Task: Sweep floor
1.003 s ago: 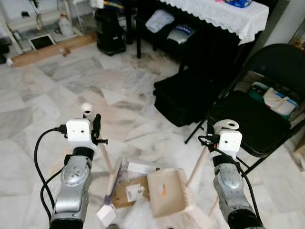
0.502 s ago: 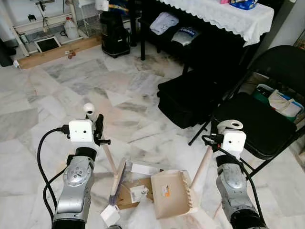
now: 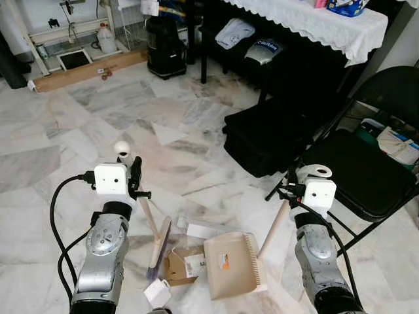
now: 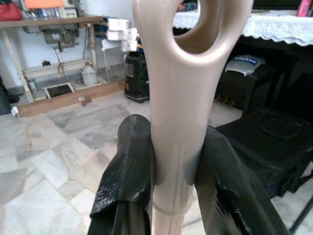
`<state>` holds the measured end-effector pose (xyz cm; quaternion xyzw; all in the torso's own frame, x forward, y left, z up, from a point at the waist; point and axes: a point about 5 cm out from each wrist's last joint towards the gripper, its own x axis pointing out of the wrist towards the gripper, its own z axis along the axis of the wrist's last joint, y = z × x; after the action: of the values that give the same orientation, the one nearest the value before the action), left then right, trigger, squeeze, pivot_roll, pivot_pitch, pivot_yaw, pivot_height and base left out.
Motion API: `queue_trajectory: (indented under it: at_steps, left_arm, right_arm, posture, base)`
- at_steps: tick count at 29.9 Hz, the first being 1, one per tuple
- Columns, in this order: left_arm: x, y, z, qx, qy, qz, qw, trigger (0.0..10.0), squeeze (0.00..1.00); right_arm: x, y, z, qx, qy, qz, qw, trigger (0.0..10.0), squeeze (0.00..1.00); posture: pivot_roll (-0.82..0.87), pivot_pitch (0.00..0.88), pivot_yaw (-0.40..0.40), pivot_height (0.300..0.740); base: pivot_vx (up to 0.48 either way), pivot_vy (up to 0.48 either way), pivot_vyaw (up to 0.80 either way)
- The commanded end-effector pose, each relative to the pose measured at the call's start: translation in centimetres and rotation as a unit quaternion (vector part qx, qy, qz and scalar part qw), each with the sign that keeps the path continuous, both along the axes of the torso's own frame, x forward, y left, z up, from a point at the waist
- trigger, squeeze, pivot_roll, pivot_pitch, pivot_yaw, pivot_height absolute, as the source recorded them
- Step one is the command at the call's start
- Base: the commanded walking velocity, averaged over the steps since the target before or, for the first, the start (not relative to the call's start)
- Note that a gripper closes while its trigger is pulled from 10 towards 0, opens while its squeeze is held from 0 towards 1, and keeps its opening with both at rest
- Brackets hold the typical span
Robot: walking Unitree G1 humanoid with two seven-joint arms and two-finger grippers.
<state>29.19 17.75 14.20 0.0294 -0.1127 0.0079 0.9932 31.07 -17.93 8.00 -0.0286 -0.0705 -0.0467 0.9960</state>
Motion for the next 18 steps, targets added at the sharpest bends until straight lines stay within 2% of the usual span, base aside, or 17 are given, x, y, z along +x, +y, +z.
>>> queue_trajectory:
  at_steps: [1, 5, 9, 18]
  left_arm:
    - [-0.03, -0.27, 0.70, -0.001, -0.021, -0.007, 1.000, 10.0, 0.00]
    - [-0.04, -0.26, 0.75, -0.001, -0.022, -0.007, 1.000, 10.0, 0.00]
    - [-0.07, -0.22, 0.75, -0.002, -0.022, -0.006, 1.000, 10.0, 0.00]
    - [0.09, -0.25, 0.90, 0.002, -0.021, -0.008, 1.000, 10.0, 0.00]
  right_arm:
    - [-0.02, -0.42, 0.07, -0.004, -0.002, -0.005, 1.000, 10.0, 0.00]
    - [-0.02, -0.43, 0.09, -0.004, -0.002, -0.005, 1.000, 10.0, 0.00]
    - [-0.01, -0.45, 0.11, -0.004, -0.002, -0.005, 1.000, 10.0, 0.00]
    - [0.01, -0.50, 0.13, -0.005, -0.002, -0.006, 1.000, 10.0, 0.00]
  posture:
    - [0.12, 0.121, -0.054, 0.740]
    - [0.12, 0.122, -0.054, 0.740]
    - [0.12, 0.122, -0.055, 0.740]
    - [0.12, 0.121, -0.054, 0.740]
  base:
    - [-0.285, 0.000, 0.00]
    - [-0.132, 0.000, 0.00]
    - [-0.373, 0.000, 0.00]
    - [0.000, 0.000, 0.00]
